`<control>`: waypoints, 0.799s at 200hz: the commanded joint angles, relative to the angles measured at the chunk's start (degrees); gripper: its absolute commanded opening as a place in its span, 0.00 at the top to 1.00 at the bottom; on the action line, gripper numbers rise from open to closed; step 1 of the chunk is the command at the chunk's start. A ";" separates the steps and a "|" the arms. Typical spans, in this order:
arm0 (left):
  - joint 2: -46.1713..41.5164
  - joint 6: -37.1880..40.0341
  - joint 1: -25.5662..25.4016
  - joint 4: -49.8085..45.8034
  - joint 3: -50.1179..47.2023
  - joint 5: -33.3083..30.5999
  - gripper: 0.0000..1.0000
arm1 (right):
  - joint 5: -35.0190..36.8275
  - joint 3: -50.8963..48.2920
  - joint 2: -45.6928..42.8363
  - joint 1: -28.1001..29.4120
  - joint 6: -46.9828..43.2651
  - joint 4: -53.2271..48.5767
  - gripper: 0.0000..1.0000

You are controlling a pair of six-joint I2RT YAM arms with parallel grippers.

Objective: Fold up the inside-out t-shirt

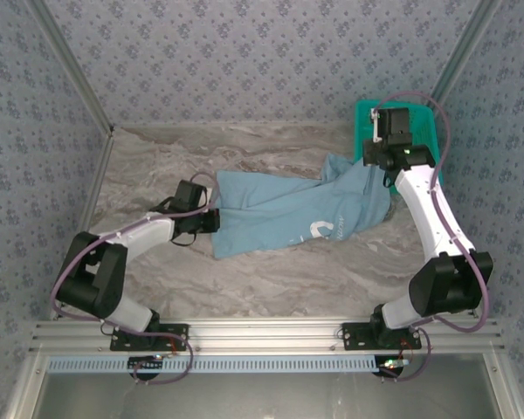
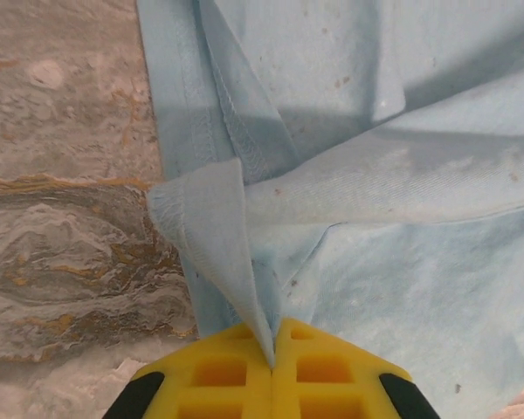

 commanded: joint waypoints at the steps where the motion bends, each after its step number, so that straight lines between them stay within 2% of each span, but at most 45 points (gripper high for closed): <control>1: -11.22 -1.18 0.97 -6.46 5.47 -2.51 1.00 | -0.88 1.52 -8.63 0.07 1.35 -0.95 1.00; 30: -28.05 -2.81 5.80 -15.75 13.75 -4.94 1.00 | -0.62 5.44 -21.64 -0.31 1.27 0.04 1.00; 52: -34.39 -2.10 9.93 -20.15 21.46 -4.46 1.00 | -1.65 8.74 -27.85 -0.27 1.17 1.15 1.00; 85: -34.22 2.04 10.46 -26.77 34.44 -5.37 1.00 | -5.50 17.47 -29.81 -0.13 2.59 -1.79 1.00; 110: -34.61 5.12 10.46 -30.34 42.79 -9.18 1.00 | -5.45 25.79 -30.11 -0.11 1.42 -5.19 1.00; 135: -33.04 6.98 10.46 -33.37 51.38 -10.26 1.00 | -4.62 34.31 -28.60 -0.17 -0.20 -7.90 1.00; 160: -30.25 8.23 10.46 -34.14 55.85 -12.39 1.00 | -4.30 39.68 -25.63 -0.11 -1.13 -8.22 1.00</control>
